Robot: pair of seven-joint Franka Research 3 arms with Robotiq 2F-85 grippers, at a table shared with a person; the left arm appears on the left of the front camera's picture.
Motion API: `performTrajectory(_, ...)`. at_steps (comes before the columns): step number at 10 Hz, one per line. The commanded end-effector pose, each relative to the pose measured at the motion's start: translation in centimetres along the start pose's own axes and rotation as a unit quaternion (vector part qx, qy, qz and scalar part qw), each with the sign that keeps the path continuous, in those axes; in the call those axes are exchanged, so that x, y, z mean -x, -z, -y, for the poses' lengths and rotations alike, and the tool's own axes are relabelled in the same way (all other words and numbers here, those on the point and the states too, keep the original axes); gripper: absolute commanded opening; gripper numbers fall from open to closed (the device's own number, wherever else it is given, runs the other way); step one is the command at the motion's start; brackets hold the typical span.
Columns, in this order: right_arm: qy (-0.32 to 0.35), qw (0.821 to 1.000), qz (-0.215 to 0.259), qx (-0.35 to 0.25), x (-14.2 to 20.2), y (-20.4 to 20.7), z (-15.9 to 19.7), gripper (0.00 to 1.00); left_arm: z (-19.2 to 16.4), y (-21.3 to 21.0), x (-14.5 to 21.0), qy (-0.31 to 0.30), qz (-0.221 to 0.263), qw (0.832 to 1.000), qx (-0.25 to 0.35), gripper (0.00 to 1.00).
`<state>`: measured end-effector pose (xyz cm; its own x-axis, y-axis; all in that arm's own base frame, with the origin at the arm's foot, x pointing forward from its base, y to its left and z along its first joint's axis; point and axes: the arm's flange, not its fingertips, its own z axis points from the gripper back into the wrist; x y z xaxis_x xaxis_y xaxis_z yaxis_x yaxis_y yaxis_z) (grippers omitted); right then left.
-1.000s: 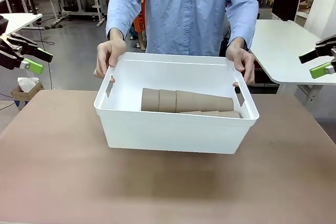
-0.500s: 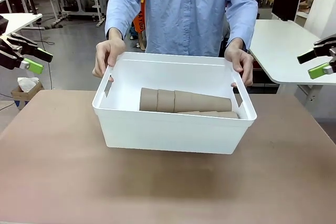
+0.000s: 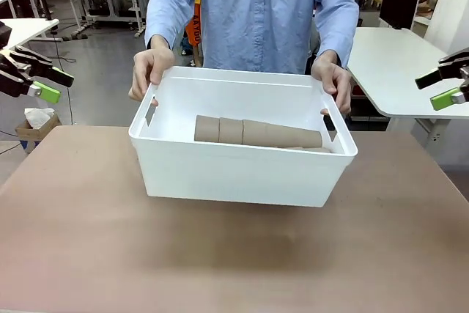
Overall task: Stack the cups and store them in the basket.
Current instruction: Place the stack of Reusable plastic cups into the Pantry Basket.
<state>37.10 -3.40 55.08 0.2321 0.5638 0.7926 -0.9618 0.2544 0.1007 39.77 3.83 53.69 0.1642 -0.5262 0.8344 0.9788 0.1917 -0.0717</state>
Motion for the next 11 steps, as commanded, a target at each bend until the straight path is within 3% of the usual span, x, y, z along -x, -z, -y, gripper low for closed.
performTrajectory(1,-0.002,1.0,0.003,-0.001,-0.17,-0.16,0.11,1.0,0.03,0.02,-0.13,-0.003,0.001,1.0,0.002,0.96)
performTrajectory(11,-0.002,1.0,0.003,-0.001,-0.17,-0.16,0.11,1.0,0.03,0.02,-0.13,-0.003,0.001,1.0,0.002,0.96)
